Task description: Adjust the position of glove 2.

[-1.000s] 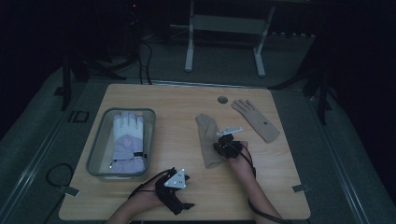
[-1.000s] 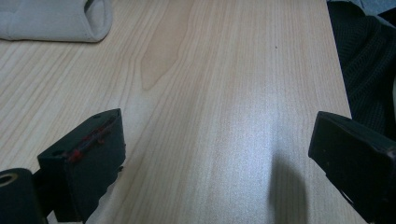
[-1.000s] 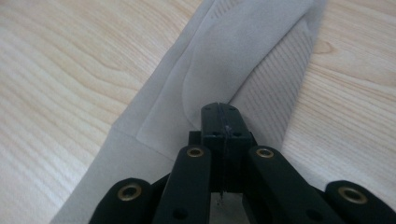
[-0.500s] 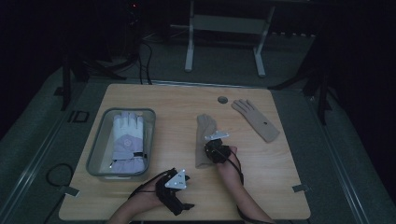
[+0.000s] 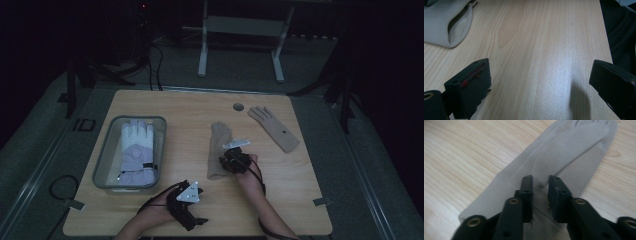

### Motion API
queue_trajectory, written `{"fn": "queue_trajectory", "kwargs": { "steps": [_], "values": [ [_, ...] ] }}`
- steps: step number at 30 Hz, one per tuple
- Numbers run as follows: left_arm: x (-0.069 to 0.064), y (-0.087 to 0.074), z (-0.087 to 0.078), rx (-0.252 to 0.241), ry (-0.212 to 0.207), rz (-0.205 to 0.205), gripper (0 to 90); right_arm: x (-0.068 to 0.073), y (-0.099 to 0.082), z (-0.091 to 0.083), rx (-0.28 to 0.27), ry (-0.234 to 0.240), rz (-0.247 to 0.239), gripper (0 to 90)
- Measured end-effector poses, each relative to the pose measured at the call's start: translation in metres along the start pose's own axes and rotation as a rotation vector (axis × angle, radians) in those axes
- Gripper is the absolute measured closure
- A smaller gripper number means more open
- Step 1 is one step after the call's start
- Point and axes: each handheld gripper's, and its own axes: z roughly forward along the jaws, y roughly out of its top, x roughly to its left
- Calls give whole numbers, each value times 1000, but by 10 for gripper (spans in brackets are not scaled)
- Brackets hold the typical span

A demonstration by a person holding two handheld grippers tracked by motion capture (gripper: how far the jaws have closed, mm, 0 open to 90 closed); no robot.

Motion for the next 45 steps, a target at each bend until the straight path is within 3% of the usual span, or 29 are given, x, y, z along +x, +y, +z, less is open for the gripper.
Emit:
{"fn": "queue_trajectory", "kwargs": {
  "steps": [4, 9, 10, 11, 16, 18, 20, 22, 23, 24, 25, 26, 27, 28, 29, 30, 34, 40, 41, 45],
  "values": [
    [0, 0, 0, 1, 2, -2, 40, -20, -2, -12, -18, 12, -21, 646],
    [0, 0, 0, 0, 0, -6, 40, -39, -3, -21, -31, 5, -16, 617],
    [0, 0, 0, -2, 0, -6, 40, -50, -3, -26, -42, -12, -6, 595],
    [0, 0, 0, -1, 1, -4, 40, -50, -3, -26, -42, -12, -6, 595],
    [0, 0, 0, 5, 3, 1, 40, -79, -6, -34, -62, -48, 41, 539],
    [0, 0, 0, 7, 7, 1, 40, -102, -9, -40, -84, -83, 96, 535],
    [0, 0, 0, 6, 5, 0, 40, -107, -10, -41, -88, -89, 112, 533],
    [0, 0, 0, 6, 3, -2, 40, -129, -13, -44, -94, -116, 143, 518],
    [0, 0, 0, 6, 3, -2, 40, -129, -13, -44, -94, -116, 143, 518],
    [0, 0, 0, 5, 4, -4, 40, -144, -13, -45, -92, -133, 155, 500],
    [0, 0, 0, 4, 3, -4, 40, -144, -13, -45, -92, -133, 155, 500],
    [0, 0, 0, 1, 2, -8, 40, -159, -12, -47, -95, -134, 163, 497],
    [0, 0, 0, 1, 2, -8, 40, -159, -12, -47, -95, -134, 163, 497],
    [1, 0, 0, 1, 2, -10, 40, -172, -12, -47, -95, -127, 164, 496],
    [1, 0, 0, 1, 2, -11, 40, -172, -12, -47, -95, -127, 164, 496],
    [2, 0, 0, 3, 2, -12, 40, -183, -11, -45, -78, -147, 143, 496],
    [1, 0, 0, 4, 4, -12, 40, -196, -10, -40, -73, -160, 147, 483],
    [3, 0, -1, -7, -2, -26, 40, -219, -8, -25, -68, -194, 214, 436],
    [3, 0, -1, -9, 0, -30, 40, -222, -7, -20, -56, -217, 226, 428],
    [2, 0, 0, -4, 2, -25, 40, -230, -3, -6, -23, -234, 229, 419]
  ]
}}
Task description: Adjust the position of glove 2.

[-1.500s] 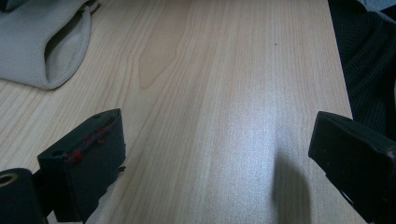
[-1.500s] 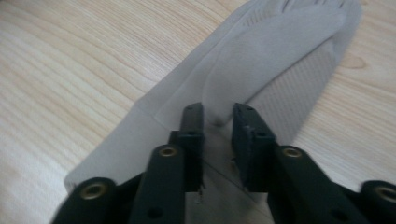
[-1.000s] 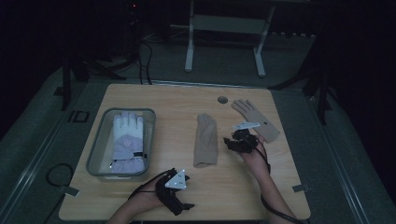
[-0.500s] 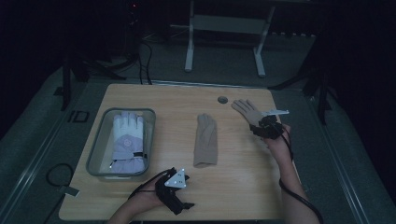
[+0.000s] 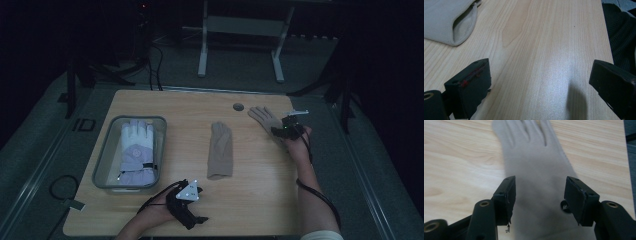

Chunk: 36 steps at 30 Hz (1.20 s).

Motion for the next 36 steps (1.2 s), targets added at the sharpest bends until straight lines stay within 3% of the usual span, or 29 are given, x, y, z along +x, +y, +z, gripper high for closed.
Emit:
{"fn": "queue_trajectory", "kwargs": {
  "steps": [3, 5, 9, 12, 15, 18, 26, 28, 29, 33, 36],
  "values": [
    [0, 0, -1, 0, -1, -3, 41, 1, 1, 11, 19, -36, -12, 396],
    [1, -1, -1, -11, 3, -15, 41, 1, -1, 17, 29, 3, 4, 411],
    [0, -1, -1, -3, 4, -9, 41, 0, -4, 18, 2, 32, 5, 490],
    [0, -1, -1, -1, 6, -9, 41, 2, -4, 14, 14, 19, 12, 740],
    [0, -1, -1, -2, 4, -12, 41, 3, -4, 14, 17, 10, 16, 759],
    [0, -1, -1, -3, 2, -15, 41, 13, 0, 10, 43, -50, 33, 800],
    [-1, -1, -1, 0, 3, -11, 46, 25, 0, -37, -61, -16, 133, 808],
    [-1, -1, -1, 3, 3, -7, 46, 34, -4, -56, -81, -9, 133, 807],
    [-1, -1, -1, 5, 3, -5, 46, 34, -4, -56, -81, -9, 133, 807],
    [-2, -1, -1, 5, 5, -3, 46, 50, -12, -78, -109, -41, 110, 807],
    [-1, -1, -1, 2, 4, -7, 46, 58, -21, -92, -126, -67, 123, 807]
  ]
}}
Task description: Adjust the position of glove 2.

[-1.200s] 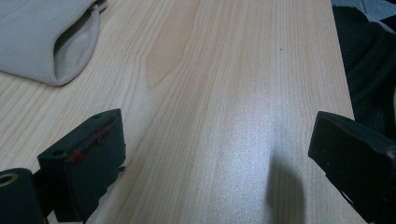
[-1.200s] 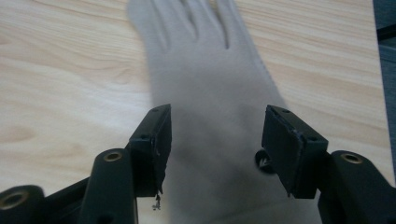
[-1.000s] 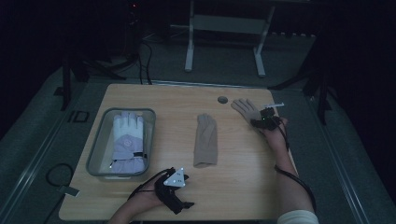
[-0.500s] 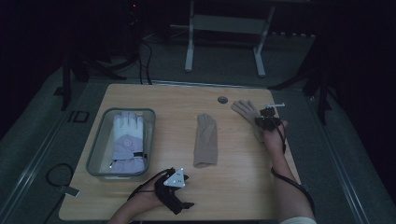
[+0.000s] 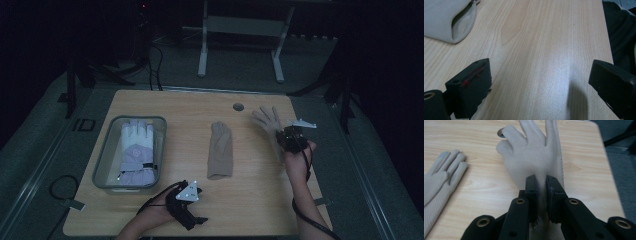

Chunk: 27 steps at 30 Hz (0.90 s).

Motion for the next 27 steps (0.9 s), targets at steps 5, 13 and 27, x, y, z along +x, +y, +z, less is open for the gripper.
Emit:
{"fn": "queue_trajectory", "kwargs": {
  "steps": [5, 13, 27],
  "values": [
    [-1, 0, 0, 1, 2, 6, 46, 10, -21, -12, 23, -17, 4, 807],
    [-1, 0, 0, 4, 7, 14, 43, 8, -52, -3, 89, -29, 8, 800],
    [-1, 0, 0, 2, 8, 15, 42, 4, -68, 12, 158, 46, -36, 636]
  ]
}}
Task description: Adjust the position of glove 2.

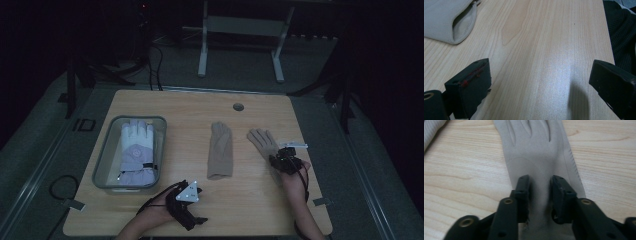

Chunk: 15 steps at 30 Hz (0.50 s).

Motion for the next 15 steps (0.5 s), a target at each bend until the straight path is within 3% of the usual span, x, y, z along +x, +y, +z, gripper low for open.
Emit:
{"fn": "queue_trajectory", "kwargs": {
  "steps": [3, 6, 8, 9, 10, 11, 12, 15],
  "values": [
    [0, 0, 0, 0, -1, -2, 42, -6, 5, -6, -9, 6, 15, 617],
    [0, 0, 0, -1, -1, -1, 42, -16, 12, -10, -18, 30, -3, 586],
    [1, 0, 0, -2, 0, 0, 42, -21, 16, -10, -14, 95, -47, 560],
    [1, 0, 0, -3, 0, -2, 42, -23, 18, -10, -19, 98, -74, 558],
    [1, 0, 0, -2, 0, -1, 42, -25, 19, -10, -18, 106, -113, 545],
    [1, 0, 0, -1, 1, -1, 42, -27, 21, -8, -27, 144, -191, 515],
    [1, 0, 0, -1, 1, -1, 42, -27, 21, -8, -27, 144, -191, 515],
    [1, 0, 0, 0, 2, -1, 42, -30, 22, -3, 4, 158, -258, 507]
  ]
}}
